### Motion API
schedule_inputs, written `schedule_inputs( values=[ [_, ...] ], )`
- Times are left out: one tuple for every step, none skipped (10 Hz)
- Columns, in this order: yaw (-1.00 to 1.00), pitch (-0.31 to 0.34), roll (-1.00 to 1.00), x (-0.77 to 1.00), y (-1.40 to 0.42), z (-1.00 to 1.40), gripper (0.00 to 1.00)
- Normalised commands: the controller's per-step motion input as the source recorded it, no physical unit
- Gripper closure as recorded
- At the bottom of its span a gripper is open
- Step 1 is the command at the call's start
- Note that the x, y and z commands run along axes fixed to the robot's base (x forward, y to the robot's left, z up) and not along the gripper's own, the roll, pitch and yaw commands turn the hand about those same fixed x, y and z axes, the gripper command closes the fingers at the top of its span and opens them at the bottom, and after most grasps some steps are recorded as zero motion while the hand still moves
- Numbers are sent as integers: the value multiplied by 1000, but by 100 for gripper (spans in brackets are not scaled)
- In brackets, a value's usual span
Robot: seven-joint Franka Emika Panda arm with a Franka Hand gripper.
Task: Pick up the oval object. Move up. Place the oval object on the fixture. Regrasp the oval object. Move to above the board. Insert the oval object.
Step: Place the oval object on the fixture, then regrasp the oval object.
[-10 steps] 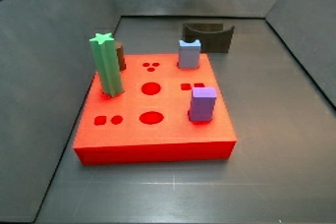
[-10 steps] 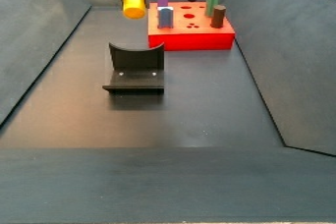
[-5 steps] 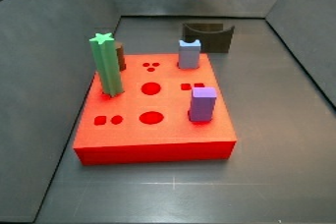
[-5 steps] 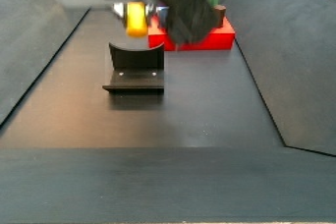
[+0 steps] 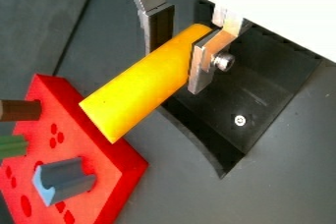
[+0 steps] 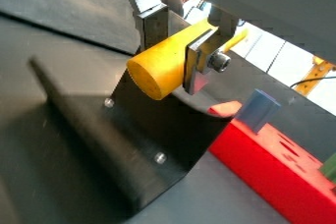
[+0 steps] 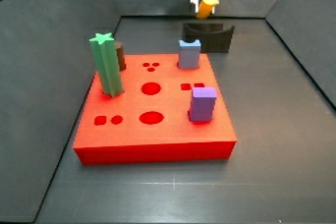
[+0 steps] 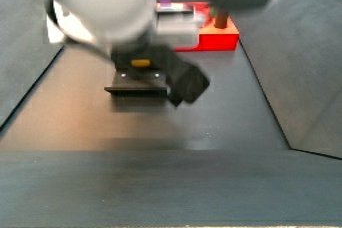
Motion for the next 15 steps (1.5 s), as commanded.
schedule_inputs(
  values=[
    [-113,38,-362,179,118,-1000,100],
    [-103,34,-213,189,114,-1000,100],
    [-101,31,-192,186,116,-975,100],
    [-98,27,-181,156,104,-795,100],
    [-94,23,-171,123,81,-580,100],
    [-92,21,-137,100,86,-476,100],
    [0,0,0,0,0,0,0],
    [-9,27,32,0,0,1000,0],
    [-4,30,36,-3,2,1000,0],
    [1,38,58,-23,-1,1000,0],
    [1,43,71,-27,-7,1000,0],
    [-5,53,70,-40,-3,1000,0],
    [-6,58,64,-43,-3,965,0],
    [-14,65,52,-37,1,739,0],
    [-25,66,49,-30,2,500,0]
  ],
)
